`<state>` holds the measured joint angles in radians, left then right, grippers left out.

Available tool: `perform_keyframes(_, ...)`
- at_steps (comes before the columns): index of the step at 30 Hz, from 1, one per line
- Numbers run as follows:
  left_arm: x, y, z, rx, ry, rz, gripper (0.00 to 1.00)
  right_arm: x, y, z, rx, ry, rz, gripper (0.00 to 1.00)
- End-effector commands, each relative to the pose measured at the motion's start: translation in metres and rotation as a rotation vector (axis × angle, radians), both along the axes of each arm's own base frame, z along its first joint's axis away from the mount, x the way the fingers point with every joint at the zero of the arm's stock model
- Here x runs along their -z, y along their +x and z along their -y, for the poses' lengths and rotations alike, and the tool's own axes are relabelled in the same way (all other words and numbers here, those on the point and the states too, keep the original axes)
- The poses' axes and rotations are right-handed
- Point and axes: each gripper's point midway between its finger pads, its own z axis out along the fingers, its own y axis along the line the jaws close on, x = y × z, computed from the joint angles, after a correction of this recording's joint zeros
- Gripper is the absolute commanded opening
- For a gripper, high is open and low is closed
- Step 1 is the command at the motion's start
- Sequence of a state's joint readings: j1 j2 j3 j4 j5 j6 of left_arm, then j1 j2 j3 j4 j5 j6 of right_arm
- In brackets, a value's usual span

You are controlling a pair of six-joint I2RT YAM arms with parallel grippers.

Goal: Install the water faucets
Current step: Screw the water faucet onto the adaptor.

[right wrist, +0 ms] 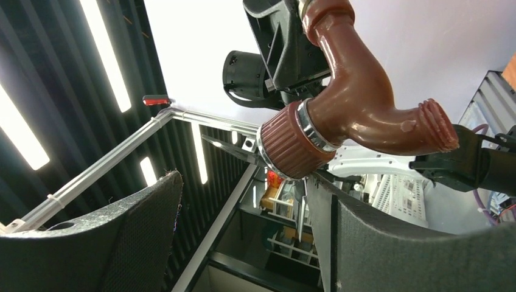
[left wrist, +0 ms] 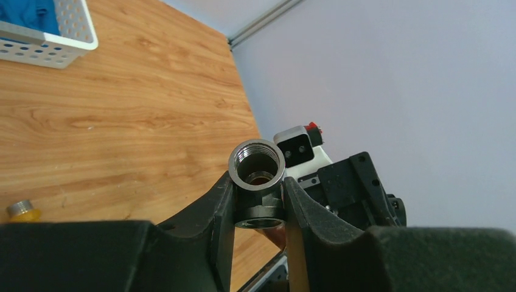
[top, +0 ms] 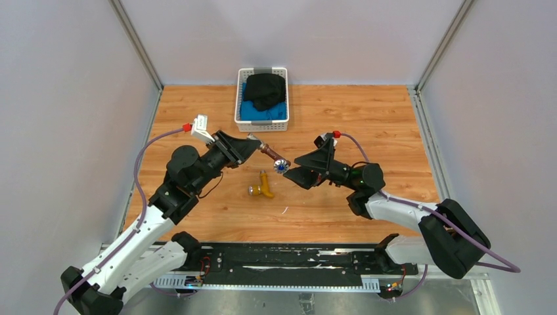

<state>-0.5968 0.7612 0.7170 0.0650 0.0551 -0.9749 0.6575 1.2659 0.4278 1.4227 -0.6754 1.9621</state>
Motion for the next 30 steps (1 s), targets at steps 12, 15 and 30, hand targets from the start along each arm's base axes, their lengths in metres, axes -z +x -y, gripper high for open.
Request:
perform_keyframes(12, 0.020, -0.004, -0.004, -0.005, 0.075, -0.103, 0.00, 0.007, 0.044, 0.010, 0.216, -0.110, 0.090, 0.76)
perform_keyframes(15, 0.019, -0.005, -0.003, 0.006, 0.080, -0.122, 0.00, 0.023, 0.052, 0.016, 0.278, -0.230, 0.128, 0.76)
perform_keyframes(30, 0.001, -0.002, 0.005, 0.018, 0.056, -0.210, 0.00, 0.003, 0.017, 0.091, 0.652, -0.917, 1.325, 0.74)
